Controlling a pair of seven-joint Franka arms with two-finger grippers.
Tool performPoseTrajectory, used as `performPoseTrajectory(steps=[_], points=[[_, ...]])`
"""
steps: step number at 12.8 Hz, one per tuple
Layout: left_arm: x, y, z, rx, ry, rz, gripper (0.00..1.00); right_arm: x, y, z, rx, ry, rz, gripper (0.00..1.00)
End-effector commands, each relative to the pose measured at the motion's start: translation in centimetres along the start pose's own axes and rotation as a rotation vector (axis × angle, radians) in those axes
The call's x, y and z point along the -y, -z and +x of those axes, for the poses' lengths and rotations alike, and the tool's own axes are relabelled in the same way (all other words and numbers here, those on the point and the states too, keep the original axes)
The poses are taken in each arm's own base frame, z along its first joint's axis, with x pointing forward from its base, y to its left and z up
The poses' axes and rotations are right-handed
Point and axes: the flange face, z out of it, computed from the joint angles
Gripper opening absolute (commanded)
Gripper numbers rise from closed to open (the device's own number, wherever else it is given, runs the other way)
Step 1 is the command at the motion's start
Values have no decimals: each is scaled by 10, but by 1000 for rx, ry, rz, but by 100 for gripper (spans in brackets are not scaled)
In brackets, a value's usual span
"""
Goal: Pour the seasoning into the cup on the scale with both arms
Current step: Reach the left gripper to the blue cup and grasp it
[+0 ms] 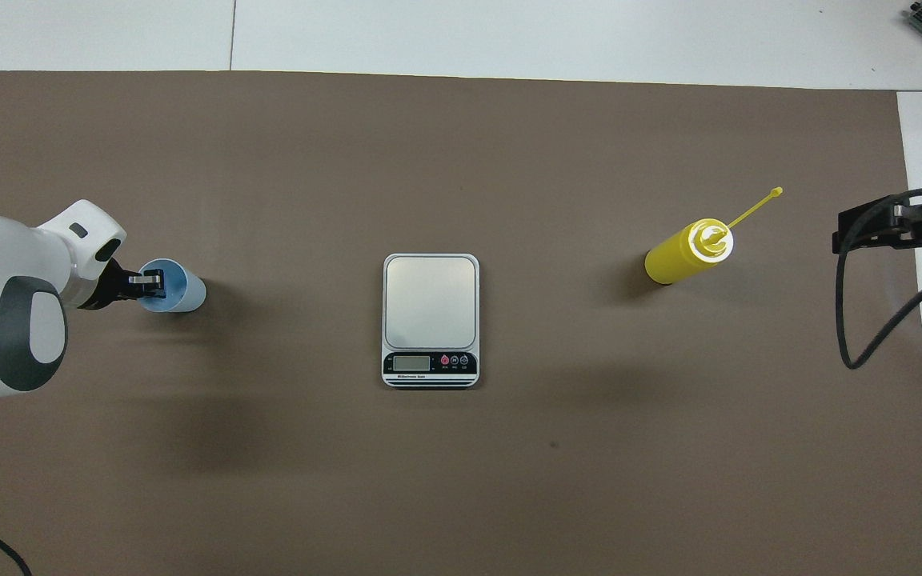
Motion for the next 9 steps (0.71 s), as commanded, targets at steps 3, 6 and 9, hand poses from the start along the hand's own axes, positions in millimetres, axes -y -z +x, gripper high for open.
performPoseTrajectory(steps=[3,6,9], points=[[-12,-3,-5,7,30,-9,0,-1,-2,-2,18,-13,10,100],[-12,-3,-5,7,28,-9,0,-1,-2,-2,16,-13,10,100],[-22,6,1,8,17,-11,0,-1,-1,-2,15,-13,10,100]])
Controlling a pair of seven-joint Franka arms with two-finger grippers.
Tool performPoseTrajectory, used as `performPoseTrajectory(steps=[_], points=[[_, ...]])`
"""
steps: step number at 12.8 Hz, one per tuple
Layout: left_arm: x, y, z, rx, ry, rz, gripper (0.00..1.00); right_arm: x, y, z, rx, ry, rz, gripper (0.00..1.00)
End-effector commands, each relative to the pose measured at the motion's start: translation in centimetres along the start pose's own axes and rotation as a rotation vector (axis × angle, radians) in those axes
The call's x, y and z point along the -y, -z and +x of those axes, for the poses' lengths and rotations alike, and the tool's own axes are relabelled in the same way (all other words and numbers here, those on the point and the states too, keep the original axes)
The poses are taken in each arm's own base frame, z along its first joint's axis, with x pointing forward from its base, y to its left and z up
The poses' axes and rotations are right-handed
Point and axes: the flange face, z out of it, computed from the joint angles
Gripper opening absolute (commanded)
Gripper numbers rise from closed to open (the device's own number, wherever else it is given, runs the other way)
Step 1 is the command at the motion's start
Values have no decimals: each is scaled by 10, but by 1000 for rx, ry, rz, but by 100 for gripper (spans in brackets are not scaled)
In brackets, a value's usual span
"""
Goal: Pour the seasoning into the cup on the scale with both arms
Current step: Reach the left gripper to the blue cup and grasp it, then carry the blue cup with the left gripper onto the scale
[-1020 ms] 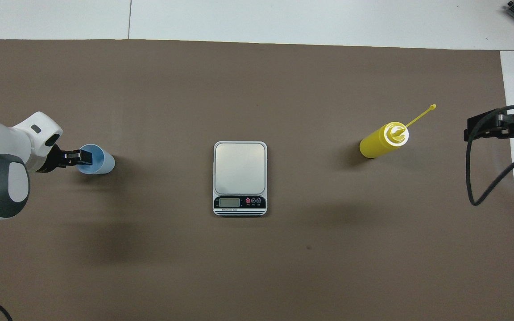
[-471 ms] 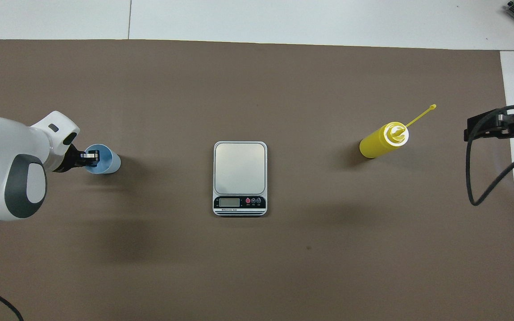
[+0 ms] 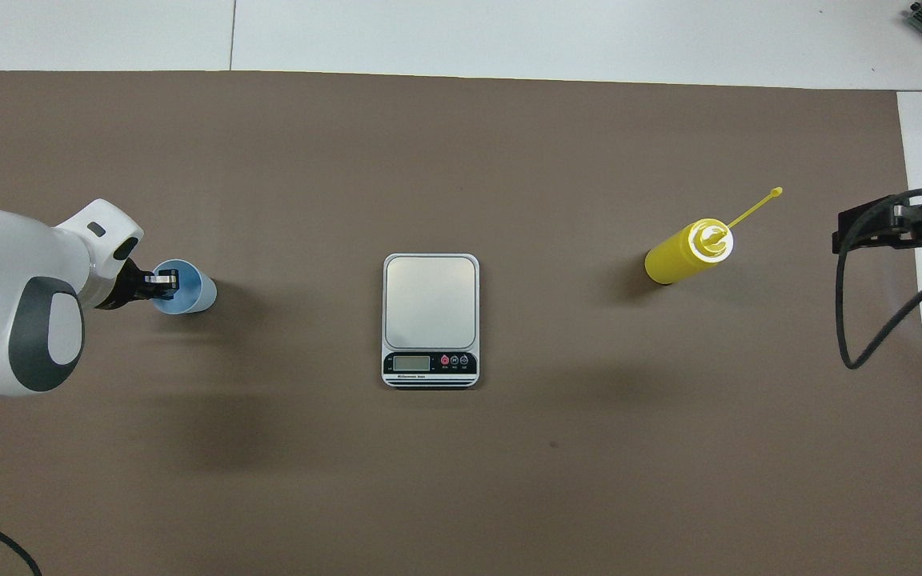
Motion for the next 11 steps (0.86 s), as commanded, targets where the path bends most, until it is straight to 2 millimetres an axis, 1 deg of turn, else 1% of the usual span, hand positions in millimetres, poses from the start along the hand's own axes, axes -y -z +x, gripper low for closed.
performPoseTrajectory(steps=[1,4,6,7,11], points=[[-21,11,9,22,-1,-11,0,-1,-2,-2,16,-13,10,100],[-55,52,27,32,61,-16,0,-1,-2,-2,16,-13,10,100],[-73,75,32,38,86,-17,0,-1,-2,-2,16,-13,10,100],[-87,79,30,43,105,-17,0,-1,-2,-2,16,-13,10,100],[-162,82,12,37,240,-11,0,-1,-2,-2,16,-13,10,100]])
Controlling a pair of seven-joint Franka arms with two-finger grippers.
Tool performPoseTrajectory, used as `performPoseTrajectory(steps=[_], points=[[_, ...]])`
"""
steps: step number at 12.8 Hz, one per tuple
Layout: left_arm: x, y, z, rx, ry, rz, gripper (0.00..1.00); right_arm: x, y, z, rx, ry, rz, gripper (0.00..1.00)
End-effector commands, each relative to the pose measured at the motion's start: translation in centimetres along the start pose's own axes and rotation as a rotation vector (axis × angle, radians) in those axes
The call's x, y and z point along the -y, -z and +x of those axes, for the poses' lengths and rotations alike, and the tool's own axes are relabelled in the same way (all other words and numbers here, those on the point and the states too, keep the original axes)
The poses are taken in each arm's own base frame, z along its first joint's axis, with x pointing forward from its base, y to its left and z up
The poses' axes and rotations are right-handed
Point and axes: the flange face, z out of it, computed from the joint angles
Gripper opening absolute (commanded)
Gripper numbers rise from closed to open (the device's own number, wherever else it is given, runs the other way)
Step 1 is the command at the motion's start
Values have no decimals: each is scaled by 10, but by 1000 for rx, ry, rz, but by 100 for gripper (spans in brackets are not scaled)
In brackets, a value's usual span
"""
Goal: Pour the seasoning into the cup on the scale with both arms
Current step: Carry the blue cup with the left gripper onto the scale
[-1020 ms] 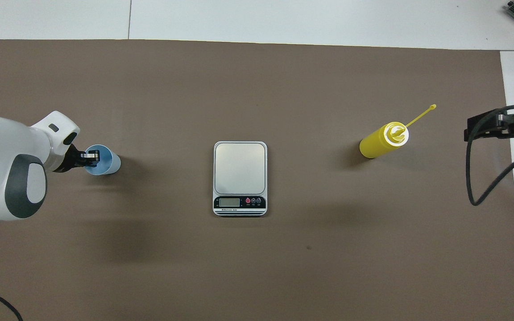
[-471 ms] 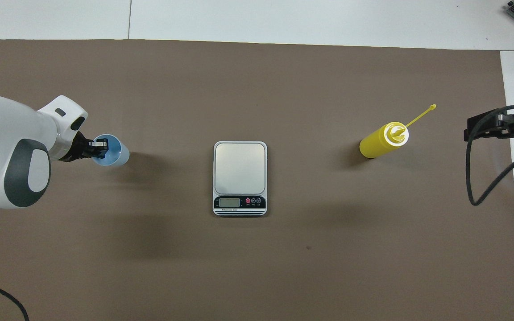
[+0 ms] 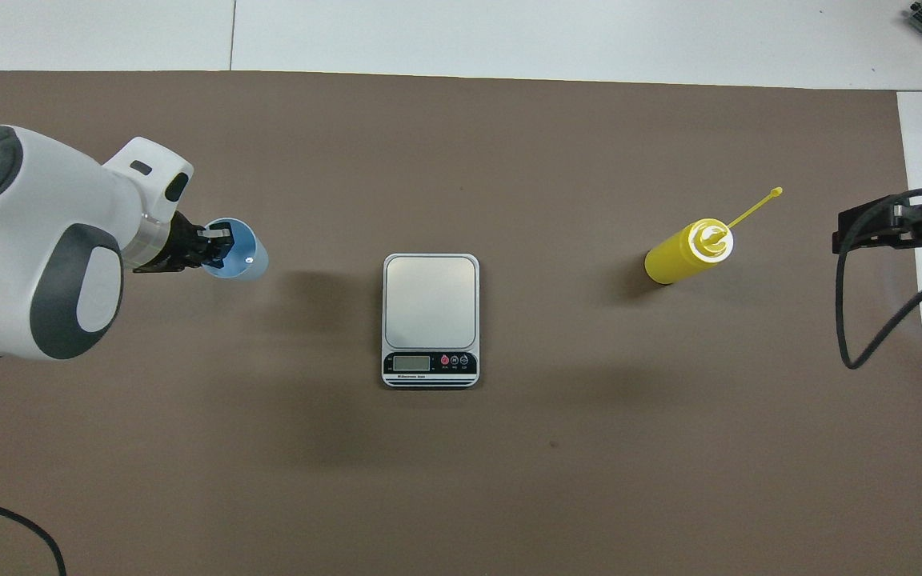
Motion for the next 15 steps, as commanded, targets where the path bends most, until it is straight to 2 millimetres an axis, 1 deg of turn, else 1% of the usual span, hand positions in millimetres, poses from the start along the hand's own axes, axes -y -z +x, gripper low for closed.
performPoseTrajectory(steps=[1,5,7,10,12,15], points=[[-43,-1,-16,5,71,1,0,-1,-2,-2,16,-13,10,100],[-96,-6,-53,4,162,-11,0,-1,-2,-2,16,-13,10,100],[-118,-9,-67,-18,207,-35,0,-1,-1,-3,16,-13,10,100],[-141,-11,-82,-57,256,-86,0,-1,-2,-2,18,-13,10,100],[-151,-19,-89,-69,265,-104,0,-1,-1,-3,16,-13,10,100],[-163,-39,-97,-69,273,-104,0,-1,-2,-2,18,-12,10,100]])
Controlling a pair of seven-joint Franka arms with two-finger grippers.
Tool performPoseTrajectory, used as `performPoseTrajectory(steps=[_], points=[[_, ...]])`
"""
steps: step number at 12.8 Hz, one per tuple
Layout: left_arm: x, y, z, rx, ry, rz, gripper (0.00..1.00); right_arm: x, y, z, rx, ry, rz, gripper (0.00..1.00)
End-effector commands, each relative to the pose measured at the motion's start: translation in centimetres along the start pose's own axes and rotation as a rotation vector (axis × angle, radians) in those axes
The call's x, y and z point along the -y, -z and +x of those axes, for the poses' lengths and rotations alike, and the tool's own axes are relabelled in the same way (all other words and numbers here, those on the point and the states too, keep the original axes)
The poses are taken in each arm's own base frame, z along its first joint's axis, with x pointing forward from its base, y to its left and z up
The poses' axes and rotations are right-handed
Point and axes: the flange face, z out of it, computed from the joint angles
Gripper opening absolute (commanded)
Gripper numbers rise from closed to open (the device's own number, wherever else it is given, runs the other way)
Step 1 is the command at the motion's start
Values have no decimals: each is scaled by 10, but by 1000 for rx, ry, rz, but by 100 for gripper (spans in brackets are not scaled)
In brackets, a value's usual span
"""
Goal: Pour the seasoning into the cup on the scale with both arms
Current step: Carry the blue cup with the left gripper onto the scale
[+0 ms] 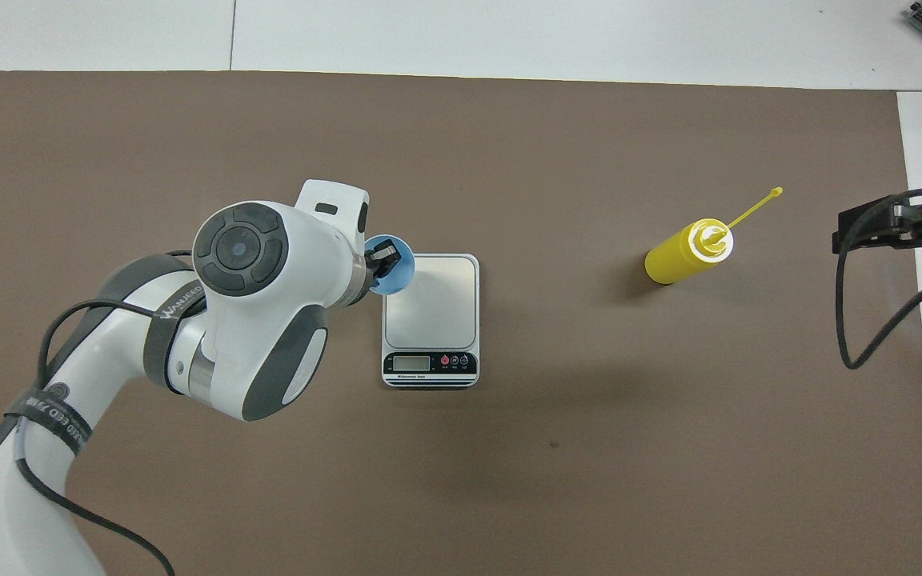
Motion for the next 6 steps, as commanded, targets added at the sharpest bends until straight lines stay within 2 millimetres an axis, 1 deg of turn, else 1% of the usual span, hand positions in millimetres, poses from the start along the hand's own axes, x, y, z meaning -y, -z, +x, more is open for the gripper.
performPoseTrajectory(steps=[1,3,6], points=[[-5,-18,-13,4,12,-9,0,-3,-2,-2,16,-18,10,100],[-10,-29,-22,4,26,-11,0,-2,-2,-2,18,-15,10,100],[-12,-45,-31,10,27,2,0,-2,-1,-2,16,-16,10,100]])
